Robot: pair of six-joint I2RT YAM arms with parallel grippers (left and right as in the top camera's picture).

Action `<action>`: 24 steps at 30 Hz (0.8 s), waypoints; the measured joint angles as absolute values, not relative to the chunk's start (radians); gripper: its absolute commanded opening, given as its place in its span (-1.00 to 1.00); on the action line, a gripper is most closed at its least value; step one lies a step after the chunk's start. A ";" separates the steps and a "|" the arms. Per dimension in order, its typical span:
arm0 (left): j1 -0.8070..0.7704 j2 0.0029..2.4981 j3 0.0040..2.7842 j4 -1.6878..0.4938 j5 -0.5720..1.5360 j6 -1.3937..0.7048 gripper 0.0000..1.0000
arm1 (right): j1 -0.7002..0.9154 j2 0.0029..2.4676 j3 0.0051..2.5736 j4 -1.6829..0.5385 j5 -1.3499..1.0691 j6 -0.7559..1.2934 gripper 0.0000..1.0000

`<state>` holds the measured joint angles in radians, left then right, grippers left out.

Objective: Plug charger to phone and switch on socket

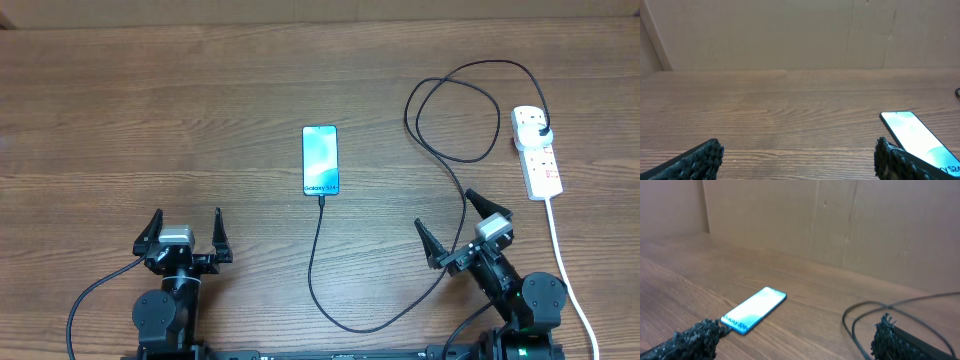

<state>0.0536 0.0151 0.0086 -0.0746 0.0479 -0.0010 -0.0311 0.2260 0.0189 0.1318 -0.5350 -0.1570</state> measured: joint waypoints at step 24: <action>0.054 0.015 0.009 -0.075 0.048 -0.001 0.99 | -0.031 0.013 0.019 -0.054 -0.523 -0.158 1.00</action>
